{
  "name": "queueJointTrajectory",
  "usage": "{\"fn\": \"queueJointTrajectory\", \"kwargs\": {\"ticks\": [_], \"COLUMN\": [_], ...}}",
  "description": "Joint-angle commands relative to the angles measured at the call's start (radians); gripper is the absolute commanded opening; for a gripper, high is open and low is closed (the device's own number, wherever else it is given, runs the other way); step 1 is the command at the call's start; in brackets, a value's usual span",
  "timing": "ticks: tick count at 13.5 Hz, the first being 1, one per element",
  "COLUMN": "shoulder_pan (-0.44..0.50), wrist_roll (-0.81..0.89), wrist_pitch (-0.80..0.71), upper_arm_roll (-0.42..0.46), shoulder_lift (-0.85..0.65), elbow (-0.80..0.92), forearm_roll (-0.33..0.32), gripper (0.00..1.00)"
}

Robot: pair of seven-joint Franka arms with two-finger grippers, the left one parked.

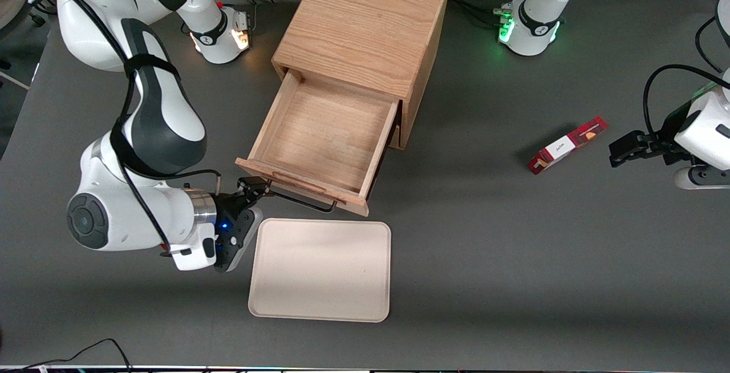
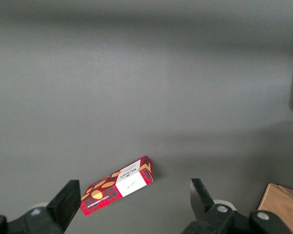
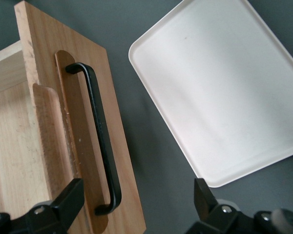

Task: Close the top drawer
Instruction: 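Press the right gripper against the drawer front beside the handle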

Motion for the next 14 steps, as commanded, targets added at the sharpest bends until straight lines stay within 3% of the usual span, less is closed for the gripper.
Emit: {"fn": "queueJointTrajectory", "kwargs": {"ticks": [1,14], "shoulder_pan": [0.021,0.034], "wrist_roll": [0.023,0.034], "wrist_pitch": [0.022,0.046], "upper_arm_roll": [-0.013,-0.003], "shoulder_lift": [0.029,0.06], "elbow": [0.03,0.002], "forearm_roll": [0.023,0.021], "gripper": [1.0,1.0]}}
